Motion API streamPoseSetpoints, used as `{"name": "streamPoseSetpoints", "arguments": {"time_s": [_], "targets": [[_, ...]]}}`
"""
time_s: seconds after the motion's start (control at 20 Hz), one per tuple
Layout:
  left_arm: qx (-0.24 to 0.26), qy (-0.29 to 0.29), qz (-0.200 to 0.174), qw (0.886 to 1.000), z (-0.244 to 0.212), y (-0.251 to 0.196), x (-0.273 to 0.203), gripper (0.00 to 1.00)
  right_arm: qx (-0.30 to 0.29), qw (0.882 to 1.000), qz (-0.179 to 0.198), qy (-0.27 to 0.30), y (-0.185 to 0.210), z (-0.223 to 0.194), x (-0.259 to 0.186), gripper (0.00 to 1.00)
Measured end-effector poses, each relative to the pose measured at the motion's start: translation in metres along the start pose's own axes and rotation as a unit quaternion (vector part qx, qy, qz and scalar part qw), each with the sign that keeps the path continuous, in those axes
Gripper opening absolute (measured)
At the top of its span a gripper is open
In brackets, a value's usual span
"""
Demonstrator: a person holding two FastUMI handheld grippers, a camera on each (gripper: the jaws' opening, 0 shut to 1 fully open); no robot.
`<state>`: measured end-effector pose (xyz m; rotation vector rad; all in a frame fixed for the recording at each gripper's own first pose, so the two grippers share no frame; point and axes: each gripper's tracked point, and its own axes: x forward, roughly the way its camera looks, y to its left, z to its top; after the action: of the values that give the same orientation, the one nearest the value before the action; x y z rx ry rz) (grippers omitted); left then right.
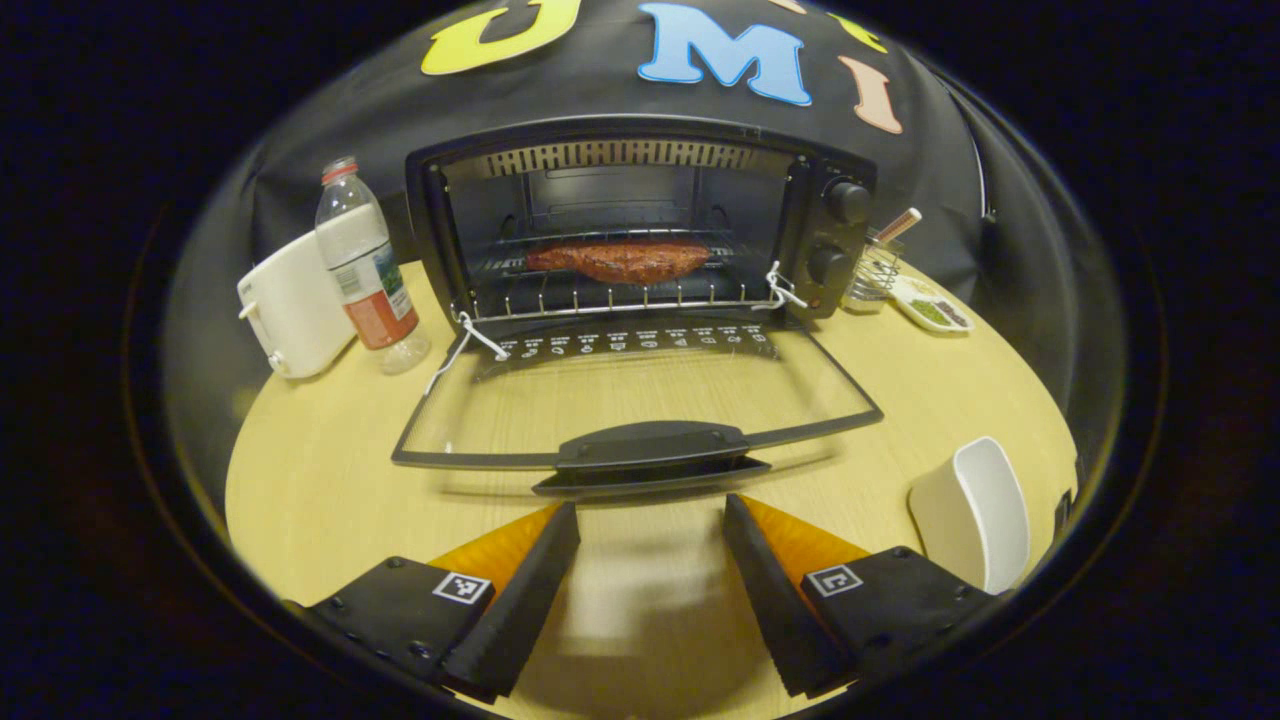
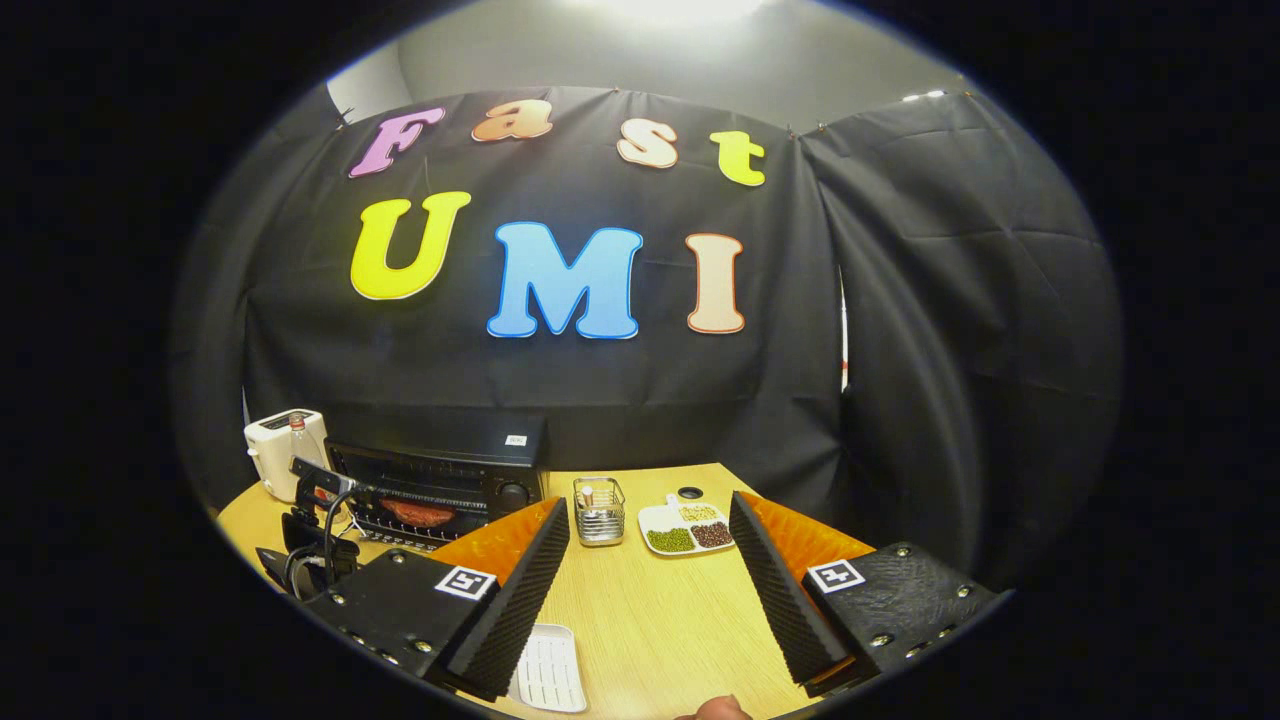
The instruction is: Open the electric oven with the left hand, put the food in, and close the electric oven.
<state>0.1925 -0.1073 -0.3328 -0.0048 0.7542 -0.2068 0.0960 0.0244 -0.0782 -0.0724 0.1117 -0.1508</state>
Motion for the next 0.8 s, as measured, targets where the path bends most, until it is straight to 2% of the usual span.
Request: {"name": "streamPoseSetpoints", "arguments": {"time_s": [0.2, 0.3, 0.4, 0.55, 0.8], "targets": [[-0.018, -0.008, -0.002, 1.000, 0.003, -0.001, -0.001, 0.97, -0.022, 1.000, 0.011, -0.008, 0.007, 0.005, 0.003, 0.98], [-0.036, -0.007, -0.002, 0.999, 0.005, -0.001, -0.002, 1.00, -0.028, 0.999, 0.016, -0.016, 0.012, 0.009, 0.005, 0.98], [-0.031, -0.014, -0.001, 0.999, 0.008, 0.000, -0.006, 0.97, -0.033, 0.999, 0.020, -0.020, 0.015, 0.010, 0.006, 0.98], [-0.027, -0.032, 0.001, 0.999, 0.016, -0.001, -0.013, 1.00, -0.030, 0.999, 0.028, -0.018, 0.018, 0.008, 0.006, 0.98], [-0.023, -0.053, 0.004, 0.998, 0.033, -0.001, -0.024, 0.97, -0.013, 0.999, 0.029, -0.011, 0.012, 0.006, 0.009, 0.98]]}}
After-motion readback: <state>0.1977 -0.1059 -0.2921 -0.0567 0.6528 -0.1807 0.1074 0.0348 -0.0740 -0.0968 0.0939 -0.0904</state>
